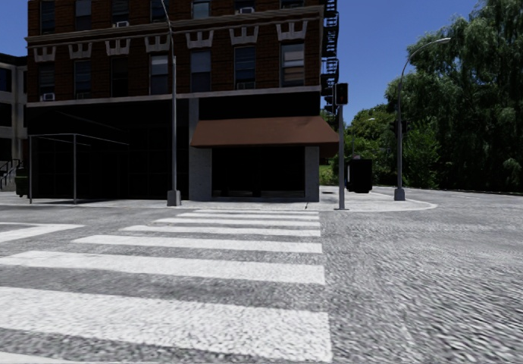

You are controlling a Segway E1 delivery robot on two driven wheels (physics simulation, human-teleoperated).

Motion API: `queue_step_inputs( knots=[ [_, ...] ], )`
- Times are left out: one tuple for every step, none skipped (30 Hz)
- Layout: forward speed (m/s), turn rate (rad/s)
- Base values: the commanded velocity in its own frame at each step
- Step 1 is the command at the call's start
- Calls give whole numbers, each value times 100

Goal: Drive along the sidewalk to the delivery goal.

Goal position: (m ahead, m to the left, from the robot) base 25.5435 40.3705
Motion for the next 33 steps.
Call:
queue_step_inputs(
  knots=[
    [200,0],
    [200,0],
    [200,0],
    [200,0],
    [200,0],
    [200,0],
    [200,0],
    [200,0],
    [200,0],
    [200,0],
    [200,0],
    [200,0],
    [200,0],
    [200,0],
    [200,0],
    [200,0],
    [200,0],
    [200,0],
    [200,0],
    [200,0],
    [185,0],
    [158,0],
    [136,0],
    [136,0],
    [126,0],
    [119,0],
    [113,-1],
    [110,-2],
    [110,-2],
    [110,-3],
    [109,-3],
    [109,-3],
    [109,-3]
  ],
)
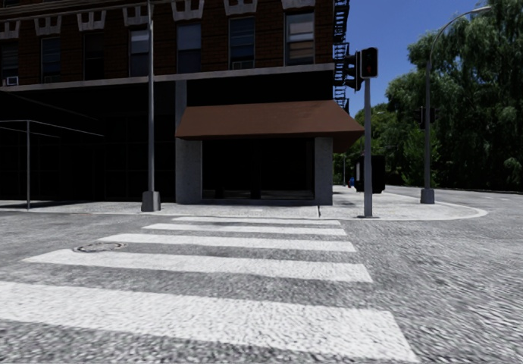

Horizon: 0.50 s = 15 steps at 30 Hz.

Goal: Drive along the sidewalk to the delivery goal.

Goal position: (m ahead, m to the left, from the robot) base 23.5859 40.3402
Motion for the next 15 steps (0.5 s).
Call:
queue_step_inputs(
  knots=[
    [109,-3],
    [109,-3],
    [109,-3],
    [109,-3],
    [109,-3],
    [109,-3],
    [109,-3],
    [109,-3],
    [118,-3],
    [200,-3],
    [200,-3],
    [200,-3],
    [200,-3],
    [200,-2],
    [200,0]
  ],
)
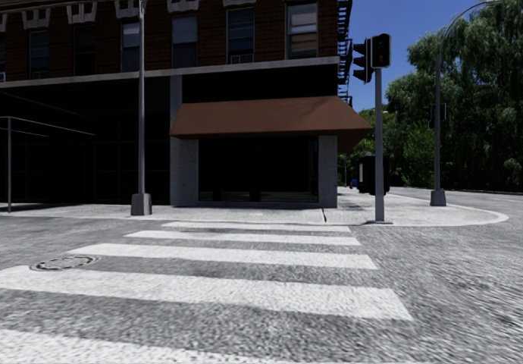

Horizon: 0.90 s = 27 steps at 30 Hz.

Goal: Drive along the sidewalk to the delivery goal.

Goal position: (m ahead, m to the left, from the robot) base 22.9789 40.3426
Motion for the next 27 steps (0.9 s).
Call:
queue_step_inputs(
  knots=[
    [200,0],
    [200,0],
    [200,0],
    [200,0],
    [200,0],
    [200,0],
    [200,0],
    [200,0],
    [200,0],
    [200,0],
    [200,0],
    [200,0],
    [200,0],
    [200,0],
    [200,0],
    [200,0],
    [200,0],
    [200,0],
    [200,0],
    [200,0],
    [200,0],
    [200,0],
    [200,0],
    [200,0],
    [200,0],
    [200,0],
    [200,0]
  ],
)
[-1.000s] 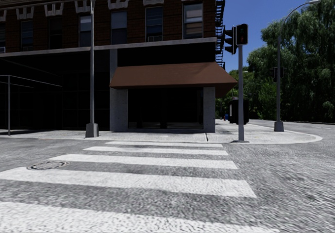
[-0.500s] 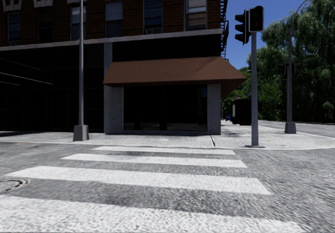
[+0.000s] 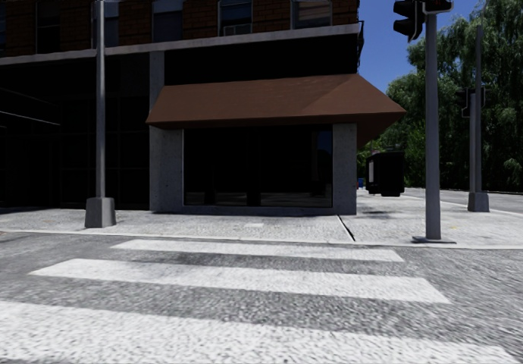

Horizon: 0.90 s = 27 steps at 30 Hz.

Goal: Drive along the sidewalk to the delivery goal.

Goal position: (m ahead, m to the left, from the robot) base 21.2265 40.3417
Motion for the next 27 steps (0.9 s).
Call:
queue_step_inputs(
  knots=[
    [200,0],
    [200,0],
    [200,0],
    [200,0],
    [200,0],
    [200,0],
    [200,0],
    [200,0],
    [200,0],
    [200,0],
    [200,0],
    [200,0],
    [200,0],
    [200,0],
    [200,0],
    [200,0],
    [200,0],
    [200,0],
    [200,0],
    [200,0],
    [200,0],
    [200,0],
    [200,0],
    [200,0],
    [200,0],
    [200,0],
    [200,0]
  ],
)
